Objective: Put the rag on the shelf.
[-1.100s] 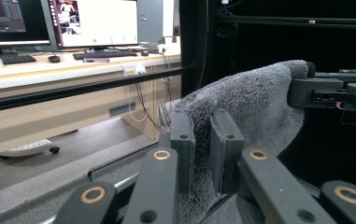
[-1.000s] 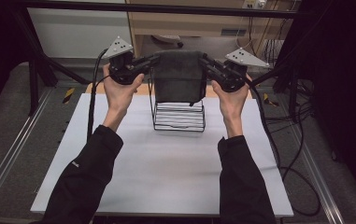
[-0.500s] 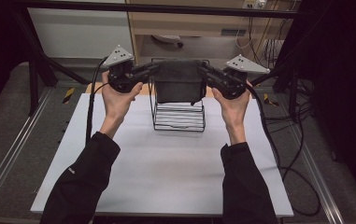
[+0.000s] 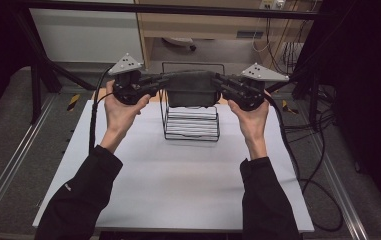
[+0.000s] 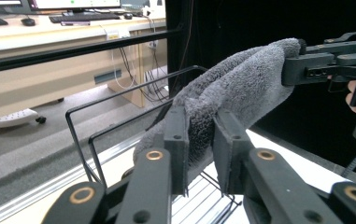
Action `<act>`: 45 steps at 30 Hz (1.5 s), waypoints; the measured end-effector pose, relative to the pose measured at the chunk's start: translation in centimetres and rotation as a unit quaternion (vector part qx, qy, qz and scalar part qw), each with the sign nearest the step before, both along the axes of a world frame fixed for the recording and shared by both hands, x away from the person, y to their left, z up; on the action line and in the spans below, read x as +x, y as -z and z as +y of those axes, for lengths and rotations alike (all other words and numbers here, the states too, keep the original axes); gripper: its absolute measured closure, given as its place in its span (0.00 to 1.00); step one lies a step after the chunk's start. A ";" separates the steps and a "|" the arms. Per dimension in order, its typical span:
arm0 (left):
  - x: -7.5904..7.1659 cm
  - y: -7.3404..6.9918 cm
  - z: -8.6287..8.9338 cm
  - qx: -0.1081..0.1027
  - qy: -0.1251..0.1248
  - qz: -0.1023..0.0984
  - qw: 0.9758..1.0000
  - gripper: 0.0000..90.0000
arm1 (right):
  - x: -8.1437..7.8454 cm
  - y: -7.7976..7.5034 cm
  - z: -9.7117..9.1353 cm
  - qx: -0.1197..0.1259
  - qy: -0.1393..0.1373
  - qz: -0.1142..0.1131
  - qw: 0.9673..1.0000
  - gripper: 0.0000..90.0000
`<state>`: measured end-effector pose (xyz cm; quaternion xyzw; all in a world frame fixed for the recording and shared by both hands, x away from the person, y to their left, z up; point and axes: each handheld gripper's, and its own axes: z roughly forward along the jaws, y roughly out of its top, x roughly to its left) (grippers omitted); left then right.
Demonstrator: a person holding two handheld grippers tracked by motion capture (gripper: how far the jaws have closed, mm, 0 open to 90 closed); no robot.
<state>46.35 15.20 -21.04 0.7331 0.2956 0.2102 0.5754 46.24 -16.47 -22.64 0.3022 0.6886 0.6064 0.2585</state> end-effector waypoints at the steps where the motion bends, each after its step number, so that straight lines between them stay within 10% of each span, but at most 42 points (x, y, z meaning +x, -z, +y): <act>1: -0.1 -0.2 0.2 -0.004 -0.001 0.001 1.000 0.83 | 0.0 0.0 0.0 -0.001 0.000 0.001 1.000 0.87; 5: -0.2 -1.2 1.1 -0.030 -0.008 0.007 0.999 0.83 | -0.2 0.3 -0.1 -0.002 -0.002 0.001 1.000 0.87; 24: 1.9 -0.4 -0.8 0.009 0.021 0.074 0.997 1.00 | -1.0 1.3 -0.4 -0.022 -0.025 0.001 0.999 0.83; 38: 1.2 1.0 -0.8 0.036 0.021 0.072 0.997 1.00 | -2.1 1.4 -0.9 -0.014 -0.034 0.013 0.999 0.50; 45: 1.0 2.0 -0.8 0.052 0.018 0.074 0.996 1.00 | -2.4 0.8 -0.6 -0.002 -0.037 0.011 0.999 0.51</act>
